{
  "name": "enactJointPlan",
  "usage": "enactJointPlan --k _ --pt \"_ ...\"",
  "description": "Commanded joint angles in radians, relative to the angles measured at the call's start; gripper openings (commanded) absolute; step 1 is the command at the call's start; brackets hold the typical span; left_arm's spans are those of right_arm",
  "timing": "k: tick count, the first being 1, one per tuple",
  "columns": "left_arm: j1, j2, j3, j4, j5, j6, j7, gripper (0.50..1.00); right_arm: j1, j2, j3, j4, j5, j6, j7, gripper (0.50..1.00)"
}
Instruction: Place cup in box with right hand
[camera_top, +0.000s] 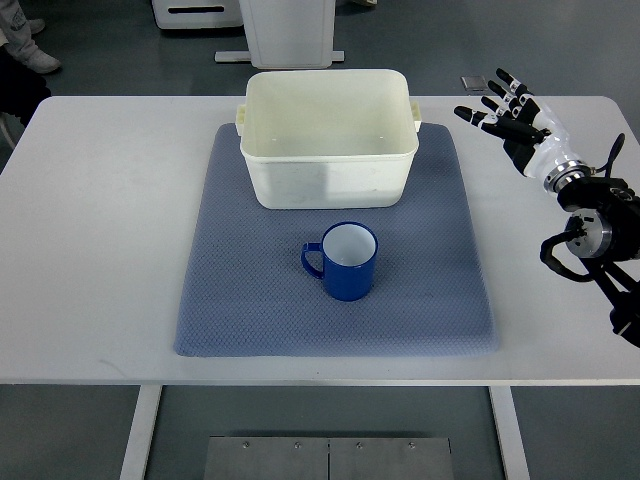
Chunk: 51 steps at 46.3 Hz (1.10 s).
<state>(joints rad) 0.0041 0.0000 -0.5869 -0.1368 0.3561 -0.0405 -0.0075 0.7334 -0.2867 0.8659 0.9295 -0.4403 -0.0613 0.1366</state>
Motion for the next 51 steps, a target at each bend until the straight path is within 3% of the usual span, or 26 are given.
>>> enactJointPlan --k 1,51 --pt "0.001 0.0 0.001 0.0 0.0 0.001 0.0 1.0 0.0 0.001 -0.008 0.0 0.0 0.0 0.0 1.0" --pt "0.002 0.0 -0.001 0.0 -0.002 0.001 0.0 1.0 0.008 0.003 -0.018 0.002 0.0 0.006 0.001 1.0"
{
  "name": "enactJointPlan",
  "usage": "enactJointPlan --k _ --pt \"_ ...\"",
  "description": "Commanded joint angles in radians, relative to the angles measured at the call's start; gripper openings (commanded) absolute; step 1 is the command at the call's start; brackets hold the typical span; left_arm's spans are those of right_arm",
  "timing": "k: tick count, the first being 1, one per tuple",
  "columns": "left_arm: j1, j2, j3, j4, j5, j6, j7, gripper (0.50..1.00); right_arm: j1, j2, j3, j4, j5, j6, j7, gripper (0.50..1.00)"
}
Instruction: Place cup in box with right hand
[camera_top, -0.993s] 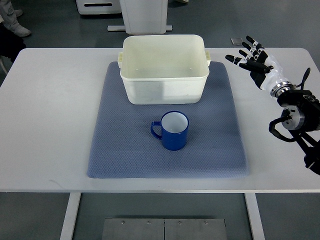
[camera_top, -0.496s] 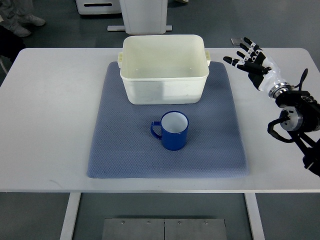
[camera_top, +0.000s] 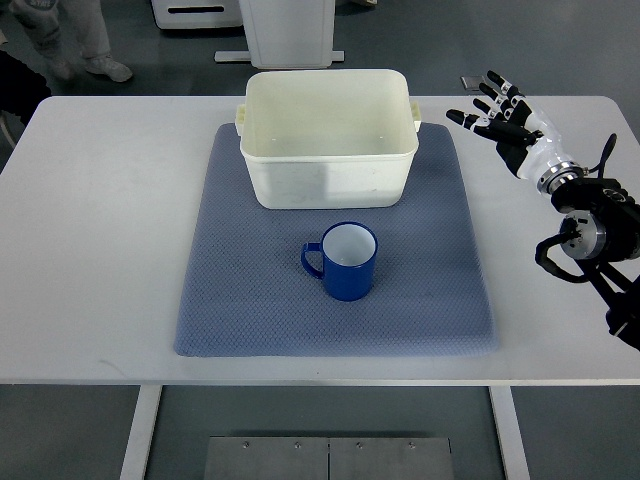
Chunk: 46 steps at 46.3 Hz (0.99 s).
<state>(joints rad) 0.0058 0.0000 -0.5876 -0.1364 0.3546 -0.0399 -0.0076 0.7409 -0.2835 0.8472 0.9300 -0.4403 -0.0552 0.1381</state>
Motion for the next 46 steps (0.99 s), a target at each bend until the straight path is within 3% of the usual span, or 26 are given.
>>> enactJointPlan --k 1,29,41,46 --pt "0.0 0.0 0.0 0.0 0.0 0.0 0.0 1.0 0.0 0.0 0.001 0.001 0.0 0.0 0.0 1.0" --pt "0.0 0.0 0.0 0.0 0.0 0.0 0.0 1.0 0.005 -0.002 0.001 0.001 0.0 0.003 0.0 1.0" --pt "-0.001 0.0 0.0 0.0 0.001 0.0 0.0 1.0 0.005 -0.008 0.007 0.007 0.0 0.1 0.0 1.0" --pt "0.0 0.0 0.0 0.0 0.001 0.0 0.0 1.0 0.005 -0.023 0.01 0.062 0.0 0.139 0.0 0.998"
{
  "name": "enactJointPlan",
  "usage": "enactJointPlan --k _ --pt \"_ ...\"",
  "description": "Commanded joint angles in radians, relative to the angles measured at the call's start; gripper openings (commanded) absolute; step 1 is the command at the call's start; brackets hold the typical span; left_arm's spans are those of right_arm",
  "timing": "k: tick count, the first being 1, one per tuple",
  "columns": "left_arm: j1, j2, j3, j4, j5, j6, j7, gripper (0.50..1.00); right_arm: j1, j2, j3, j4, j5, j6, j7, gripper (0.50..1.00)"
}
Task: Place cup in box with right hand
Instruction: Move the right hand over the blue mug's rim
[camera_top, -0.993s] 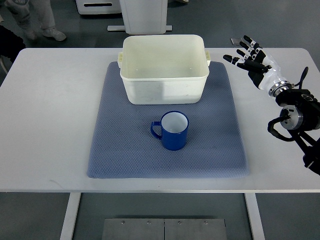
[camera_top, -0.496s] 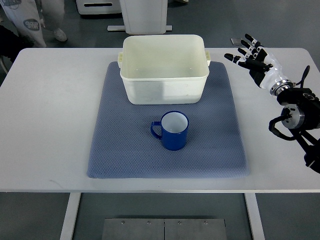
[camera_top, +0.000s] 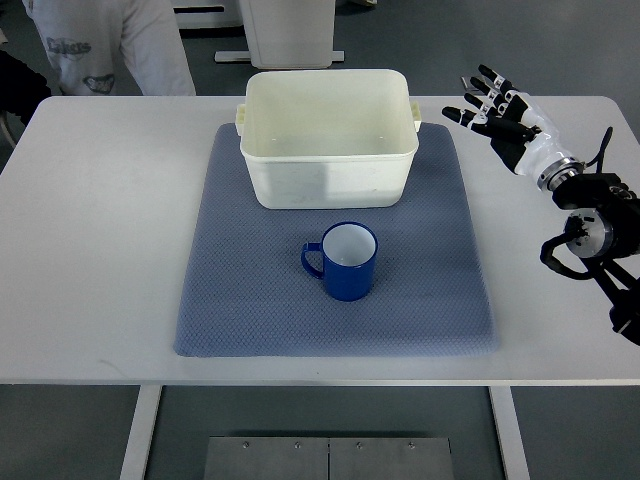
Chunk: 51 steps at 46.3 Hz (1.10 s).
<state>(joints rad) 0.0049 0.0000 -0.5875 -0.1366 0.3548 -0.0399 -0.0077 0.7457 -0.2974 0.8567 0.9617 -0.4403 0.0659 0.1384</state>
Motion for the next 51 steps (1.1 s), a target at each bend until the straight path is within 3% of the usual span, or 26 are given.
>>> enactJointPlan --k 1,26,32,51 --pt "0.001 0.0 0.0 0.0 0.001 0.0 0.0 1.0 0.001 -0.012 0.001 0.041 0.0 0.022 0.0 0.998" --pt "0.0 0.0 0.0 0.0 0.0 0.0 0.0 1.0 0.004 -0.017 -0.015 0.276 -0.106 0.164 -0.005 0.998" --pt "0.001 0.0 0.0 0.0 0.0 0.0 0.0 1.0 0.004 -0.019 -0.067 0.29 -0.167 0.202 -0.002 0.998" --pt "0.001 0.0 0.0 0.0 0.0 0.0 0.0 1.0 -0.014 -0.008 -0.186 0.288 -0.233 0.209 0.027 0.998"
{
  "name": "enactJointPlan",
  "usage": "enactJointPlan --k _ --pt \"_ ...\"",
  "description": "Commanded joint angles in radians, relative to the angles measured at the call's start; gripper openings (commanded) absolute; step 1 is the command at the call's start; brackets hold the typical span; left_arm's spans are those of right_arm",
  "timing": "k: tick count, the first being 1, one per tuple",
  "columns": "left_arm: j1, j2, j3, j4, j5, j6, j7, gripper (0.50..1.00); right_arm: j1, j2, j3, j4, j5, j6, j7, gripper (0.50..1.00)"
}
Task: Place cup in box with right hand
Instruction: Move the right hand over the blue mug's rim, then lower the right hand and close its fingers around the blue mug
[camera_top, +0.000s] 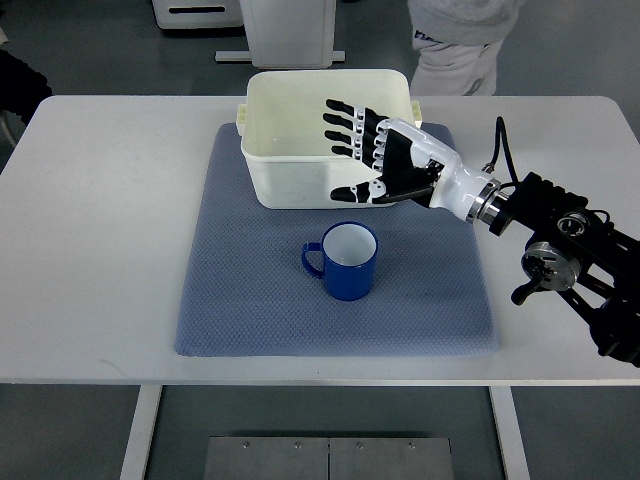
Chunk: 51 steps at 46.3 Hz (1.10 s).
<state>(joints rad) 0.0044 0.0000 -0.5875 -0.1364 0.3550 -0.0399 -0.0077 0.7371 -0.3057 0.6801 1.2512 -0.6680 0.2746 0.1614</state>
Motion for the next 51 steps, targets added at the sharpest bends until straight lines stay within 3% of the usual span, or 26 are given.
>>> enactJointPlan --k 1,24,33,51 --pt "0.0 0.0 0.0 0.0 0.001 0.0 0.0 1.0 -0.007 0.0 -0.013 -0.001 -0.007 0.0 0.004 0.998" --pt "0.002 0.0 0.0 0.0 -0.001 0.0 0.0 1.0 -0.038 0.007 -0.054 -0.035 -0.041 0.0 0.055 0.998" --pt "0.002 0.0 0.0 0.0 0.001 0.0 0.0 1.0 -0.053 0.013 -0.056 -0.065 -0.061 -0.002 0.11 0.998" --pt "0.002 0.0 0.0 0.0 -0.001 0.0 0.0 1.0 -0.079 0.03 -0.056 -0.087 -0.062 -0.002 0.113 0.998"
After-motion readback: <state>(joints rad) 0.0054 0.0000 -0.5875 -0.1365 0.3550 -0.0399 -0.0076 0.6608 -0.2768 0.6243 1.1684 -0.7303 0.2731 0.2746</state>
